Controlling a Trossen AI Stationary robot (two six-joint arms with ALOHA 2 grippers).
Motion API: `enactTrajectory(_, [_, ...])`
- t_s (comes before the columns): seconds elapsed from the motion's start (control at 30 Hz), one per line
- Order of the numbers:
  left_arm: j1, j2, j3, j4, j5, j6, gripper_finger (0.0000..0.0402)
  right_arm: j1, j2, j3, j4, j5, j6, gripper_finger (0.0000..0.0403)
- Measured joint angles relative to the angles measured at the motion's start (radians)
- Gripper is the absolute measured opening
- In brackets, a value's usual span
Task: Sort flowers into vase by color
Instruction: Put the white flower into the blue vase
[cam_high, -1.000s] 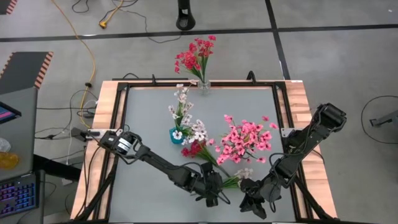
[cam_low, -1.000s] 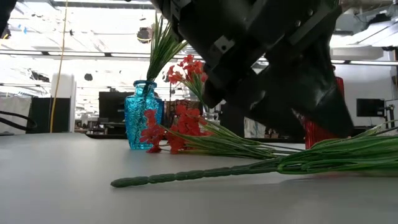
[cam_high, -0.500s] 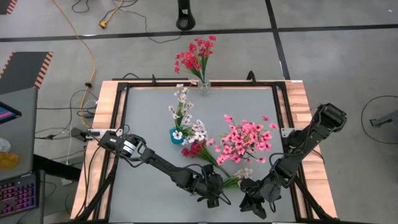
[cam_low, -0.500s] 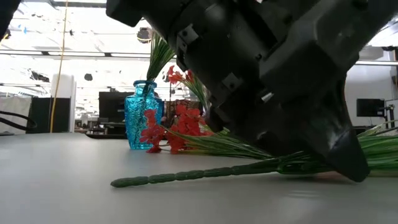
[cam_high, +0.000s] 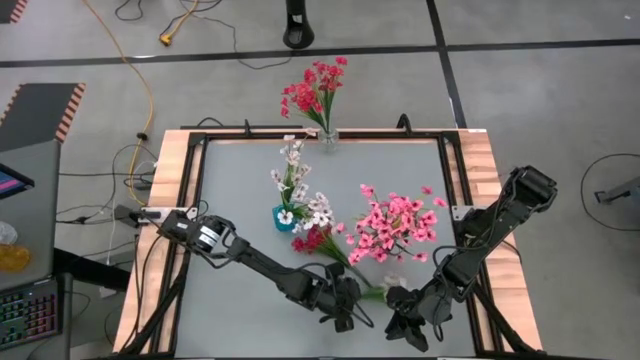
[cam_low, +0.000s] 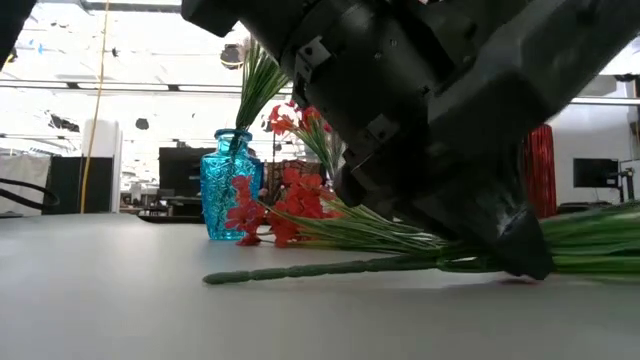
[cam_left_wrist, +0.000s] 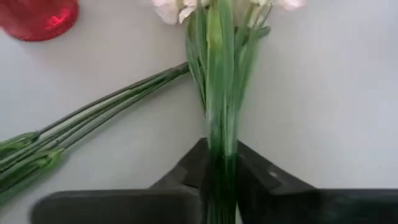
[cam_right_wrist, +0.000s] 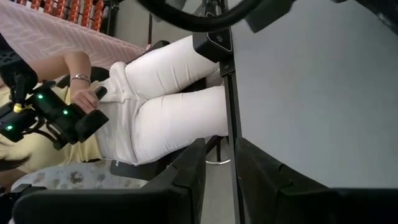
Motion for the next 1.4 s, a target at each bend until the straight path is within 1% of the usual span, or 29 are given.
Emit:
enactTrajectory(0.07, [-0.001, 0.000, 0.008, -0.003, 0.006, 0.000, 0.0016, 0.000, 0.000, 0.000, 0.000, 0.000, 0.000, 0.0117])
enactTrajectory(0.1, [-0.001, 0.000, 0.012, -0.010, 0.006, -0.005, 0.0010, 0.000, 0.000, 0.000, 0.000, 0.000, 0.000, 0.0117])
enactTrajectory(0.23, [-0.007, -0.010, 0.018, -0.040, 0.006, -0.008, 0.0009, 0.000, 0.000, 0.000, 0.000, 0.000, 0.000, 0.0117])
enactTrajectory(0.37, [-0.024, -0.059, 0.019, -0.125, -0.007, -0.014, 0.0004, 0.000, 0.000, 0.000, 0.001, 0.000, 0.000, 0.0117])
enactTrajectory(0.6, [-0.124, -0.132, 0.019, -0.283, -0.111, -0.030, 0.0002, 0.000, 0.000, 0.000, 0.002, 0.000, 0.000, 0.0117])
enactTrajectory(0.73, [-0.196, -0.178, 0.019, -0.395, -0.208, -0.092, 0.0001, 0.000, 0.000, 0.000, 0.002, 0.001, -0.001, 0.0117])
enactTrajectory(0.9, [-0.282, -0.228, 0.019, -0.487, -0.373, -0.174, 0.0001, 0.000, 0.000, 0.000, 0.002, 0.003, -0.001, 0.0117])
enactTrajectory(1.0, [-0.322, -0.251, 0.019, -0.484, -0.465, -0.189, 0.0001, 0.000, 0.000, 0.000, 0.001, 0.049, -0.004, 0.0117])
enactTrajectory(1.1, [-0.347, -0.268, 0.019, -0.457, -0.531, -0.189, 0.0001, -0.001, 0.000, 0.000, 0.001, 0.114, -0.004, 0.0117])
enactTrajectory(1.2, [-0.369, -0.290, 0.019, -0.397, -0.610, -0.161, 0.0000, -0.001, 0.000, 0.000, 0.001, 0.171, -0.004, 0.0117])
enactTrajectory(1.3, [-0.394, -0.314, 0.019, -0.343, -0.707, -0.116, 0.0000, -0.001, 0.000, 0.000, 0.002, 0.191, -0.011, 0.0117])
enactTrajectory(1.4, [-0.416, -0.339, 0.019, -0.327, -0.792, -0.092, 0.0000, -0.002, 0.000, 0.000, 0.012, 0.208, -0.050, 0.0117])
